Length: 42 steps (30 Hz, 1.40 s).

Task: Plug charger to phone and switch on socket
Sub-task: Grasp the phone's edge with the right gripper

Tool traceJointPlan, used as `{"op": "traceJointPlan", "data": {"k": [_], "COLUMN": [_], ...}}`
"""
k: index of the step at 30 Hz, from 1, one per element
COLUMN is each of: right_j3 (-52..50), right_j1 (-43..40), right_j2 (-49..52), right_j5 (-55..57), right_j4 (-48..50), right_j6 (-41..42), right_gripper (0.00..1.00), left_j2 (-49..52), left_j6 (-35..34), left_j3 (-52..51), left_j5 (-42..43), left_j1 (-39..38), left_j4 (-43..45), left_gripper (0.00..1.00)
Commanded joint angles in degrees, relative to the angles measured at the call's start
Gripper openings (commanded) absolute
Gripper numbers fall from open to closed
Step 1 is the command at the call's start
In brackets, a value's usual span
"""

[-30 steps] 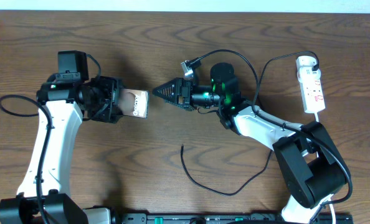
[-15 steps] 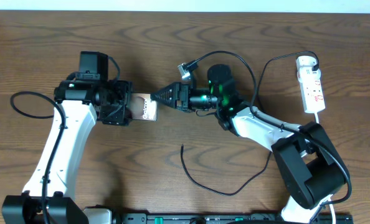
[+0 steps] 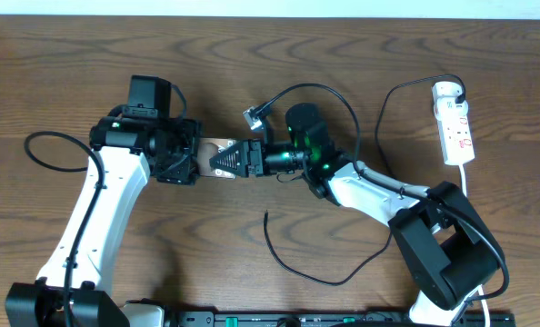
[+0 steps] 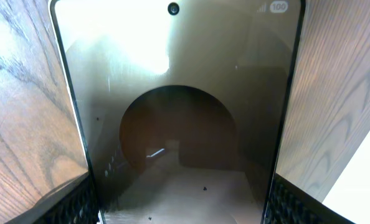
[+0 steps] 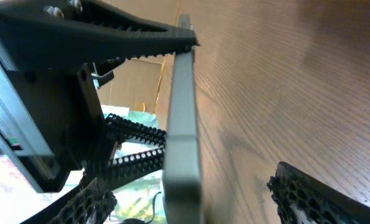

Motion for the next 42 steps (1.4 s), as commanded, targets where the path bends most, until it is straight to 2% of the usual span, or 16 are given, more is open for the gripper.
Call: {"op": "traceJointPlan", "data": {"k": [1, 5, 9, 15, 19, 32, 38, 42], "right_j3": [0.48, 0.48, 0.48, 0.48, 0.48, 0.48, 0.48, 0.48], "right_j1": [1.16, 1.46, 1.46, 1.46, 1.46, 1.46, 1.46, 1.46], "right_j2": [0.46, 0.46, 0.46, 0.46, 0.46, 0.46, 0.46, 0.46], "right_j5": [0.44, 1.07, 1.25, 1.73, 4.33, 6.62, 7.26, 7.26], "right_j4": [-0.02, -0.04, -0.04, -0.09, -2.29, -3.63, -2.93, -2.75], "right_j6": [-1.81, -1.81, -1.81, -3.06, -4.17, -4.17, -4.15, -4.15], "right_gripper": [0.8, 0.59, 0.47, 0.39, 0.43, 0.41, 0.33, 0.24], "left_j2": [0.26, 0.26, 0.26, 0.28, 0.28, 0.35, 0.61, 0.98], "left_j6": [-0.7, -0.7, -0.72, -1.18, -1.86, -2.19, -2.19, -2.19], "left_j3": [-0.04, -0.04, -0.04, -0.04, -0.04, -0.04, -0.04, -0.04], "left_j5": [-0.39, -0.37, -0.28, 1.07, 2.54, 4.07, 3.32, 3.23], "left_j1": [-1.25, -2.25, -2.67, -2.67, -2.67, -2.67, -2.67, -2.67], "left_j4": [0.02, 0.02, 0.02, 0.0, 0.04, 0.02, 0.04, 0.04], "left_gripper": [0.07, 0.07, 0.07, 0.07, 0.07, 0.07, 0.07, 0.07]}}
